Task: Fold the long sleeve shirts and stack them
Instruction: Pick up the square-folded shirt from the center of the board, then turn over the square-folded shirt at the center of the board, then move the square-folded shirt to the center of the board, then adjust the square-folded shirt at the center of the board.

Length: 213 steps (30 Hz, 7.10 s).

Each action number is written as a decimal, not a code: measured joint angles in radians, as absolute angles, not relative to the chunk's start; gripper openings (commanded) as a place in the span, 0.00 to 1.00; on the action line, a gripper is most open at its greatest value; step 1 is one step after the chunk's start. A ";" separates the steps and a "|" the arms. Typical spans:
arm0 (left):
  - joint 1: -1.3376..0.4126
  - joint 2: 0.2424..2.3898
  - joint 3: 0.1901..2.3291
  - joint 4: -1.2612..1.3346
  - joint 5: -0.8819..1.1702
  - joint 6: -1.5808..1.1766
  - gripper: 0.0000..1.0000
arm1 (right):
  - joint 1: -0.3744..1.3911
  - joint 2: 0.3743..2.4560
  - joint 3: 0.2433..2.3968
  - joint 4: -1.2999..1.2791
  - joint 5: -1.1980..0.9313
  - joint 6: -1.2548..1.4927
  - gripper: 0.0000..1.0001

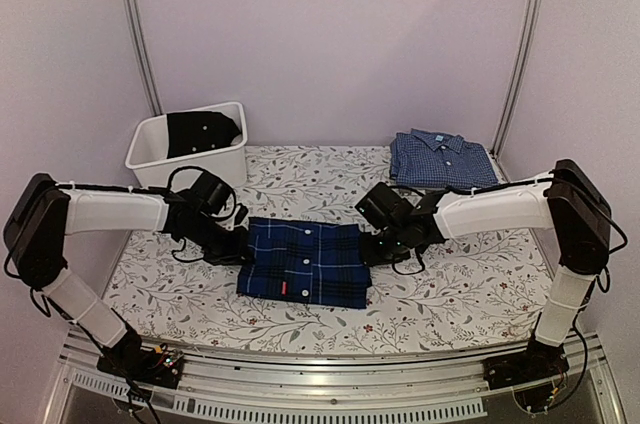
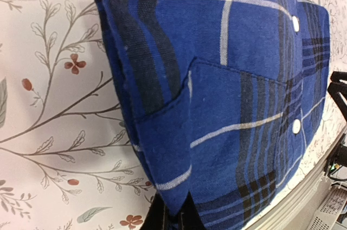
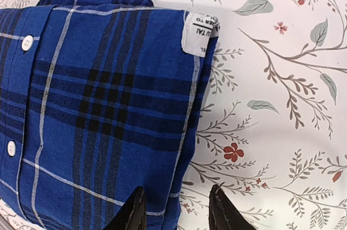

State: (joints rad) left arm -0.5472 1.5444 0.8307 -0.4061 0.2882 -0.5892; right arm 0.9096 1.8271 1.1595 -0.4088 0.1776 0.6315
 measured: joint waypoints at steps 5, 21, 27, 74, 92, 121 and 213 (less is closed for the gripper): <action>-0.539 1.531 0.853 -0.455 0.282 -0.561 0.00 | 0.910 1.828 1.158 -0.391 0.164 0.639 0.31; -0.518 1.466 1.029 -0.627 0.274 -0.461 0.00 | 0.945 1.963 1.238 -0.366 0.116 0.654 0.20; -0.514 1.446 1.130 -0.680 0.285 -0.432 0.00 | 0.974 2.061 1.364 -0.344 0.088 0.654 0.20; -0.581 1.720 1.399 -0.430 0.596 -0.569 0.00 | 0.939 2.272 1.318 0.400 -0.393 0.867 0.29; -0.812 2.019 1.658 -0.433 0.496 -0.582 0.69 | 0.824 1.459 0.757 0.077 0.009 0.853 0.61; -0.419 1.620 0.946 -0.327 0.320 -0.544 0.78 | 0.767 1.934 1.231 -0.184 0.013 0.587 0.66; -0.563 1.704 0.961 -0.249 0.304 -0.651 0.00 | 0.762 1.947 1.286 -0.334 0.117 0.503 0.16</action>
State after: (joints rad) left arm -0.5629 1.7042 0.9607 -0.2485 0.3042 -0.6506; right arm 0.7624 1.9472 1.2858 -0.3336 0.1169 0.5034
